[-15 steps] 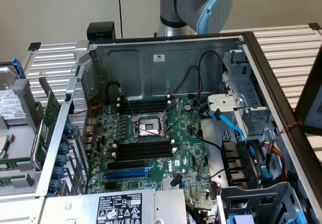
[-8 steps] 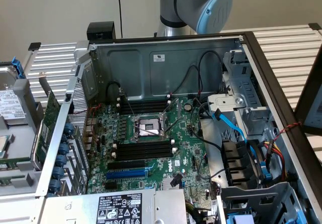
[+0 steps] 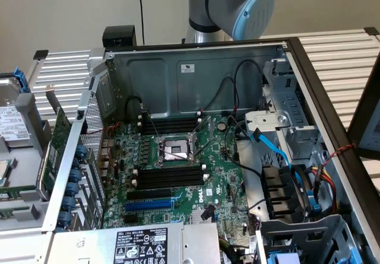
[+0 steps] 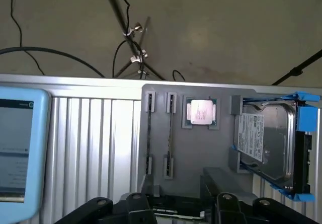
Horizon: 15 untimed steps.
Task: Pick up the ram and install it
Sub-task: 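Pick up the ram and move it above insertion slot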
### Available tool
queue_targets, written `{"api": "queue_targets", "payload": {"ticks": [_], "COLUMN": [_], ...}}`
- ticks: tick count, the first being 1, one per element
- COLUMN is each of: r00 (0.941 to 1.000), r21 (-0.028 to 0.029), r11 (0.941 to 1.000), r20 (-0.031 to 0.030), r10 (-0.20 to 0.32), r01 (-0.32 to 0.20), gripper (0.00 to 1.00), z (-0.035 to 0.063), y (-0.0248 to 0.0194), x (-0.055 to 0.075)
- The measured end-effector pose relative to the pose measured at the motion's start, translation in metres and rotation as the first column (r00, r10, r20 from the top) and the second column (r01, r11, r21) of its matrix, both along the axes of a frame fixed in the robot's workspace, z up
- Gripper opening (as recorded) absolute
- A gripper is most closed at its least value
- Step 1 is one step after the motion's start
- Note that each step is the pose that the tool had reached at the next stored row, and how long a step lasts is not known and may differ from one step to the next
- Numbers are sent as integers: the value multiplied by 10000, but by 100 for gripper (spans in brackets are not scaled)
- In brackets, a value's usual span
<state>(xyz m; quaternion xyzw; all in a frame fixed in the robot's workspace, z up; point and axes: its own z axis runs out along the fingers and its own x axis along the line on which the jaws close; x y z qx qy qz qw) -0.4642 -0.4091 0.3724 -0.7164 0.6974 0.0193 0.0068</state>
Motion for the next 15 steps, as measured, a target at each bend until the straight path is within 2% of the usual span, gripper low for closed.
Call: {"api": "queue_targets", "payload": {"ticks": [1, 3, 4, 15], "r00": [10000, 10000, 10000, 10000], "r21": [0, -1, 2, 1], "r11": [10000, 10000, 10000, 10000], "r20": [-3, -3, 2, 5], "r10": [4, 4, 5, 8], "r01": [-4, -4, -5, -8], "gripper": [53, 53, 60, 60], "z": [-2, -9, -28, -226], "y": [-7, -22, -26, -45], "x": [0, 0, 0, 0]}}
